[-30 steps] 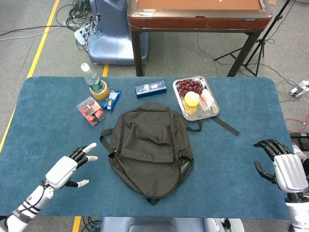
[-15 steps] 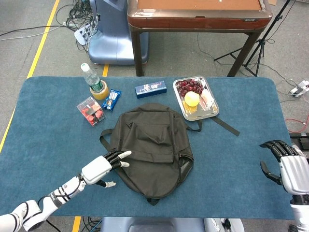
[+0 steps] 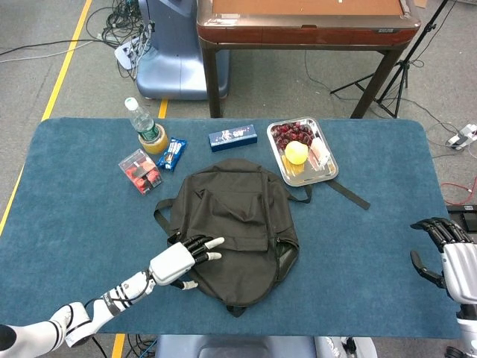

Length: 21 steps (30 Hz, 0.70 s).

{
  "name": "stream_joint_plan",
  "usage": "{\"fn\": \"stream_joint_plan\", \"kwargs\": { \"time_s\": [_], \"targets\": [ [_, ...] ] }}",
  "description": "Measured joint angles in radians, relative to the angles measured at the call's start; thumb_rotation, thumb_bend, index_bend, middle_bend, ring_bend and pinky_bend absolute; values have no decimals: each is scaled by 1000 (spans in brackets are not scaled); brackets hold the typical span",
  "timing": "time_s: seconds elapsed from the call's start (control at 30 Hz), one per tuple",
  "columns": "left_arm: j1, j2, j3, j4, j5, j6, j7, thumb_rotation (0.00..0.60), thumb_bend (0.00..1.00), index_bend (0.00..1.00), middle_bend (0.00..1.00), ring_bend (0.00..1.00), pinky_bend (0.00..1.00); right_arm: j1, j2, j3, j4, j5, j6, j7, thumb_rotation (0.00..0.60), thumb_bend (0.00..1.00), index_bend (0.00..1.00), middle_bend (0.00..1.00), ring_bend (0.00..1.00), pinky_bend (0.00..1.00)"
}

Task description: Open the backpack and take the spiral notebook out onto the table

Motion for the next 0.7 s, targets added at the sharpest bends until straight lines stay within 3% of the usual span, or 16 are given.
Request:
{"fn": "stream_joint_plan", "kwargs": {
  "time_s": [0.4,0.7],
  "targets": [
    [-34,-73,11,35,-49,-10,-26,600,189,183,0,0,59,-12,3,-1,11,3,7,12,600,374,321,300,195,336],
    [-71,-140,-31,36,-123,-69,-17,600,191,279,0,0,59,-22,3,3,15,4,21,17,600,374,320,300,195,336]
  ]
}}
